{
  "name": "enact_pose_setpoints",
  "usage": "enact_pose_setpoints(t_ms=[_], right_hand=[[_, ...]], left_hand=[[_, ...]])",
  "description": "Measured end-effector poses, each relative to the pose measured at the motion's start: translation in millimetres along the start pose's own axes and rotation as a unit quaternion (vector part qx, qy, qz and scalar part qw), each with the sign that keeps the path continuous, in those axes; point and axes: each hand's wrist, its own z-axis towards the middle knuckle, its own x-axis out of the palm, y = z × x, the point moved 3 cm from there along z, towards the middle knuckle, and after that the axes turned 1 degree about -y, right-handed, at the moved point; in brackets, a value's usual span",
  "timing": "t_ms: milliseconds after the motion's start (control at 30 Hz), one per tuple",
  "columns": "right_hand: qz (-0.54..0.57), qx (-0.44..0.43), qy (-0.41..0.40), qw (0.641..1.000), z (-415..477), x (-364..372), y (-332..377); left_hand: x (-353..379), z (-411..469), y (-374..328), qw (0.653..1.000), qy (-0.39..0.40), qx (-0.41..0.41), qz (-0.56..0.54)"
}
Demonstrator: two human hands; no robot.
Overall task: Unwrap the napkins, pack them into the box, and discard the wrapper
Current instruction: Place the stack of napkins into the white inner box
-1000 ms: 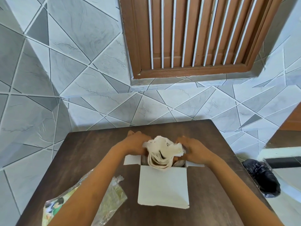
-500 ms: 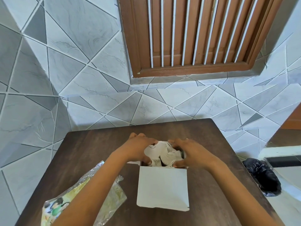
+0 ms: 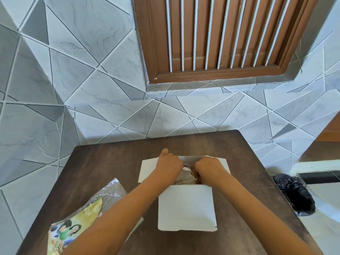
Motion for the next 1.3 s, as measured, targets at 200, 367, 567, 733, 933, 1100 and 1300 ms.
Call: enact_pose_setpoints(t_ms=[200, 367, 567, 733, 933, 1100, 1300], right_hand=[[0.132, -0.014, 0.015, 0.991, -7, -4, -11], [0.180, -0.013, 0.017, 0.983, -15, -15, -13], [0.033, -0.020, 0.000, 0.999, -6, -2, 4], [0.064, -0.017, -0.013, 0.998, -5, -4, -5], [0.067, 0.179, -0.082, 0.978, -23, -10, -20], [0.117, 0.230, -0.027, 0.966, -20, 0, -28], [0.119, 0.208, -0.137, 0.961, -9, -7, -24]], left_hand=[[5, -14, 22, 0.994, 0.043, 0.018, -0.095], [-4, -16, 47, 0.972, 0.003, -0.011, -0.233], [7, -4, 23, 0.996, -0.046, -0.031, -0.077], [10, -10, 33, 0.974, -0.085, -0.040, -0.208], [13, -15, 71, 0.900, -0.099, -0.117, -0.408], [24, -11, 65, 0.927, -0.013, -0.082, -0.366], [14, -27, 65, 0.916, -0.133, -0.174, -0.337]])
